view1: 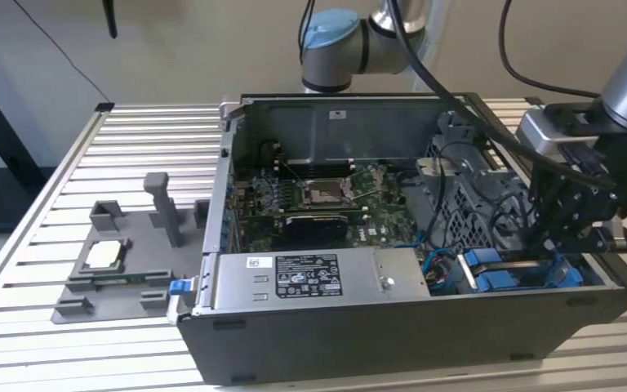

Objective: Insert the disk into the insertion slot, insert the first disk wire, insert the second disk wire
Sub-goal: 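Insert the first disk wire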

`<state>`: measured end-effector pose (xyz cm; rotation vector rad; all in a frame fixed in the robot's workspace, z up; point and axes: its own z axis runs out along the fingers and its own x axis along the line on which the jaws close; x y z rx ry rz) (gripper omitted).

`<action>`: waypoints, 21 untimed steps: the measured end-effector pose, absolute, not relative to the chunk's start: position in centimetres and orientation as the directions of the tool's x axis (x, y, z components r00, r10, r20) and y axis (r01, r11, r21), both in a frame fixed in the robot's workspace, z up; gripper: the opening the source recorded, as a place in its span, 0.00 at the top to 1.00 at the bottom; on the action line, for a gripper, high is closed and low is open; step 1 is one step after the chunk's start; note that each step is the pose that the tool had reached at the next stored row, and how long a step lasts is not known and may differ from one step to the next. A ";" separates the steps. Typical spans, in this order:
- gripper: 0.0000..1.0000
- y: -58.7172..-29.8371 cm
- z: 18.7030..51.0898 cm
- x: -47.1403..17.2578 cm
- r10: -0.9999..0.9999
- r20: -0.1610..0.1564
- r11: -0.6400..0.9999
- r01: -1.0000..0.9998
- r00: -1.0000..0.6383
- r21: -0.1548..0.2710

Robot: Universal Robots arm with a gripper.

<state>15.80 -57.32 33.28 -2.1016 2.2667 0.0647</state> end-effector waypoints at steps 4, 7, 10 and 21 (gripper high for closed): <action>0.67 -57.3 33.3 15.8 -0.995 -0.064 0.076 -0.997 -0.075 -0.003; 0.67 -57.3 33.8 15.8 -0.995 -0.065 0.075 -0.997 -0.075 -0.003; 0.67 -57.3 35.1 15.8 -0.995 -0.065 0.076 -0.997 -0.076 -0.003; 0.67 -57.1 38.0 15.8 -0.995 -0.066 0.077 -0.997 -0.076 -0.004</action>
